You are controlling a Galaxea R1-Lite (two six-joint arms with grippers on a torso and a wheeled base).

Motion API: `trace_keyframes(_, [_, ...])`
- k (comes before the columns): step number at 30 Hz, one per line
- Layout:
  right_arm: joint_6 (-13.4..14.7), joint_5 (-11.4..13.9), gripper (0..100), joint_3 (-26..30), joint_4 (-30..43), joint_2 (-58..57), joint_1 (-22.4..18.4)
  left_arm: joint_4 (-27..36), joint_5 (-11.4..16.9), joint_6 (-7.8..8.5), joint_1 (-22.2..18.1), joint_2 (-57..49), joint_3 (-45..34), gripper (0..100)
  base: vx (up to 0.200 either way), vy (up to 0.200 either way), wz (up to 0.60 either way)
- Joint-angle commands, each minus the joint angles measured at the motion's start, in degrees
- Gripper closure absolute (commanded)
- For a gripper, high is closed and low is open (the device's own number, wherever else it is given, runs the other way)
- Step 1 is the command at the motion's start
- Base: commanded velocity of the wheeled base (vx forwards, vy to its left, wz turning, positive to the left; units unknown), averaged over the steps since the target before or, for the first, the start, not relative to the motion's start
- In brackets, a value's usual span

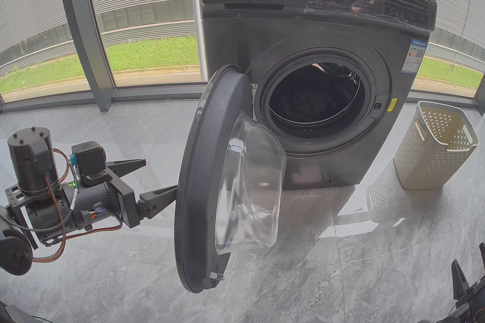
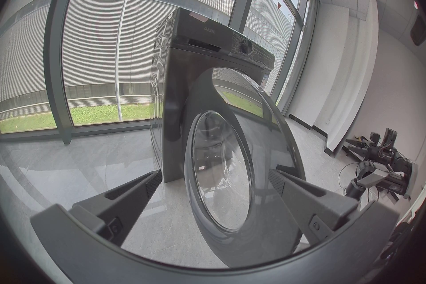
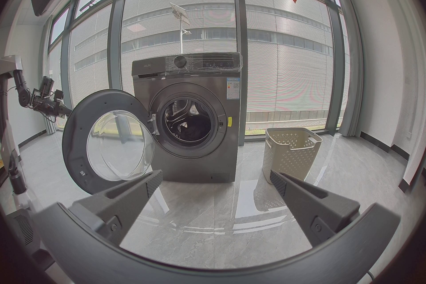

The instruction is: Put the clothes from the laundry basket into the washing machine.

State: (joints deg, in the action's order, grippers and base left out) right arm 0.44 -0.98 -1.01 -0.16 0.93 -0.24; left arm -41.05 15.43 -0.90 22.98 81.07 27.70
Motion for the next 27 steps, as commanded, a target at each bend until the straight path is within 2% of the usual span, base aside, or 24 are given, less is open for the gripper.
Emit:
trace_keyframes(1, [0.00,0.01,0,1.01,-0.02,-0.75,-0.02,-2.02,-1.11,-0.24,1.81,5.86,2.63,0,0.000,0.000,0.00])
trace_keyframes(4, [0.00,0.01,0,1.01,-0.02,-0.75,-0.02,-5.62,-1.55,-0.42,2.42,9.28,3.68,0,0.000,0.000,0.00])
trace_keyframes(8, [0.00,0.01,0,1.01,-0.02,-0.75,-0.02,-11.86,-5.85,-1.12,4.53,14.91,6.49,0,0.000,0.000,0.00])
trace_keyframes(12, [0.00,0.01,0,1.01,-0.02,-0.75,-0.02,-17.49,-10.42,-2.53,6.99,19.92,8.69,0,0.000,0.000,0.00])
trace_keyframes(14, [0.00,0.01,0,1.01,-0.02,-0.75,-0.02,-18.98,-11.92,-2.79,7.61,22.03,10.10,0,0.000,0.000,0.00])
trace_keyframes(17, [0.00,0.01,0,1.01,-0.02,-0.75,-0.02,-19.95,-14.03,-2.88,8.22,24.58,12.56,0,0.000,0.000,0.00])
trace_keyframes(18, [0.00,0.01,0,1.01,-0.02,-0.75,-0.02,-20.04,-14.91,-3.32,8.93,25.54,13.70,0,0.000,0.000,0.00])
trace_keyframes(22, [0.00,0.01,0,1.01,-0.02,-0.75,-0.02,-19.77,-15.52,-5.43,11.21,26.60,16.07,0,0.000,0.000,0.00])
trace_keyframes(27, [0.00,0.01,0,1.01,-0.02,-0.75,-0.11,-19.69,-17.10,-5.69,13.41,29.59,20.29,0,0.000,0.000,0.00])
